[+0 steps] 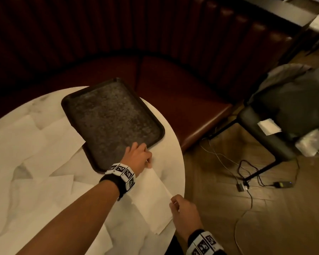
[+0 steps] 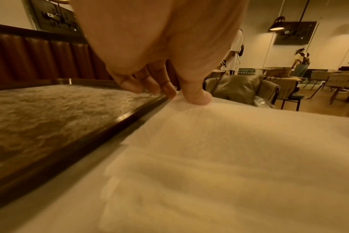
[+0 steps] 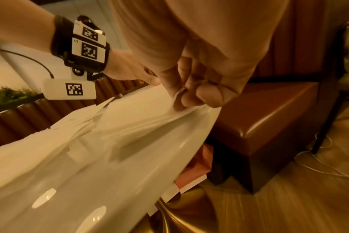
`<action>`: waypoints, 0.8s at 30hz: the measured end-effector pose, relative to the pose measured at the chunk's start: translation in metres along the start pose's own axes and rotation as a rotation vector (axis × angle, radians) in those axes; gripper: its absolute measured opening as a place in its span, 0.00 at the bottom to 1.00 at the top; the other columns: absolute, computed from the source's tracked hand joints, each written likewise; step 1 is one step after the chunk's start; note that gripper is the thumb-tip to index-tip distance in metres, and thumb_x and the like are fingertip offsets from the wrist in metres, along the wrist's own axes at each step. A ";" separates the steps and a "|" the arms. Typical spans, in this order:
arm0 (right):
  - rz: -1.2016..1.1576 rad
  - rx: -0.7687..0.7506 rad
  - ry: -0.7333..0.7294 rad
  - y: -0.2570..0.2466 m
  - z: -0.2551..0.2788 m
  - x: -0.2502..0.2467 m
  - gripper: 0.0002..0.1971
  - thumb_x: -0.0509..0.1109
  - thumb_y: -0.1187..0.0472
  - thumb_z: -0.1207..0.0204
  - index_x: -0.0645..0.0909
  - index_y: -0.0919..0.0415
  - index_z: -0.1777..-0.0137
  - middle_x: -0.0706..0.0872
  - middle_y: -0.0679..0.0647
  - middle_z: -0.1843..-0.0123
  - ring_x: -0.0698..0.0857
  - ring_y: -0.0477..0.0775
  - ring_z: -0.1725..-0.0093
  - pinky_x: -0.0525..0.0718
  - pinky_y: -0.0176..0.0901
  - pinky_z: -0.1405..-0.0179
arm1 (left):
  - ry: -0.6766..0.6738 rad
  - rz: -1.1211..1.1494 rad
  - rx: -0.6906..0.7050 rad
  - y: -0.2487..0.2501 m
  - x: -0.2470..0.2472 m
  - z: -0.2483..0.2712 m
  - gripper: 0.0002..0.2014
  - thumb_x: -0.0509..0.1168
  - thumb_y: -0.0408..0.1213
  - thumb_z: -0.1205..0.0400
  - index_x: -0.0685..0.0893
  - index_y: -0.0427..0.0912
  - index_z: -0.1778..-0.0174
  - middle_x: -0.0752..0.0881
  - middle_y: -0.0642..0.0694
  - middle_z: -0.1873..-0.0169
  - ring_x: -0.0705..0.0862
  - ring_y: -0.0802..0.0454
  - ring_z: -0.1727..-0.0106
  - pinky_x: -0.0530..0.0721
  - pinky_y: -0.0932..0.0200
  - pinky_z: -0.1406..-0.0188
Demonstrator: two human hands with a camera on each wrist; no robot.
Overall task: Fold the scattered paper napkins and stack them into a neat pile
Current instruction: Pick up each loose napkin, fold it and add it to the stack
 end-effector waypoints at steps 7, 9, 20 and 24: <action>-0.013 0.005 0.023 0.004 -0.005 0.002 0.02 0.62 0.51 0.18 0.72 0.45 0.52 0.84 0.44 0.58 0.84 0.44 0.59 0.87 0.42 0.56 | 0.036 0.023 -0.003 -0.012 0.013 -0.003 0.06 0.67 0.48 0.21 0.83 0.52 0.51 0.76 0.52 0.46 0.71 0.46 0.41 0.69 0.49 0.45; 0.008 -0.035 0.048 0.001 -0.005 -0.002 0.03 0.62 0.52 0.18 0.73 0.48 0.53 0.82 0.44 0.59 0.82 0.43 0.60 0.85 0.39 0.57 | 0.049 0.006 0.007 -0.010 0.013 -0.003 0.06 0.66 0.47 0.20 0.83 0.52 0.50 0.77 0.51 0.45 0.71 0.45 0.41 0.68 0.49 0.46; 0.078 -0.065 0.149 -0.009 0.007 -0.006 0.13 0.63 0.53 0.19 0.71 0.48 0.36 0.73 0.47 0.40 0.72 0.48 0.40 0.80 0.48 0.36 | 0.123 0.191 -0.164 -0.015 0.015 0.033 0.19 0.59 0.47 0.15 0.70 0.49 0.28 0.75 0.48 0.33 0.76 0.43 0.36 0.74 0.47 0.38; 0.210 -0.094 0.072 -0.023 0.009 0.001 0.26 0.60 0.49 0.19 0.60 0.50 0.23 0.66 0.49 0.27 0.67 0.50 0.33 0.74 0.47 0.30 | 0.103 0.218 -0.268 -0.017 0.026 0.063 0.24 0.55 0.48 0.14 0.62 0.48 0.21 0.71 0.46 0.26 0.71 0.43 0.28 0.68 0.44 0.28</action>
Point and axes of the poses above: each hand's wrist, its own z-axis away from the middle knuckle, its own x-axis out of the palm, y = z × x, the point moved 5 cm from there along -z, towards the middle knuckle
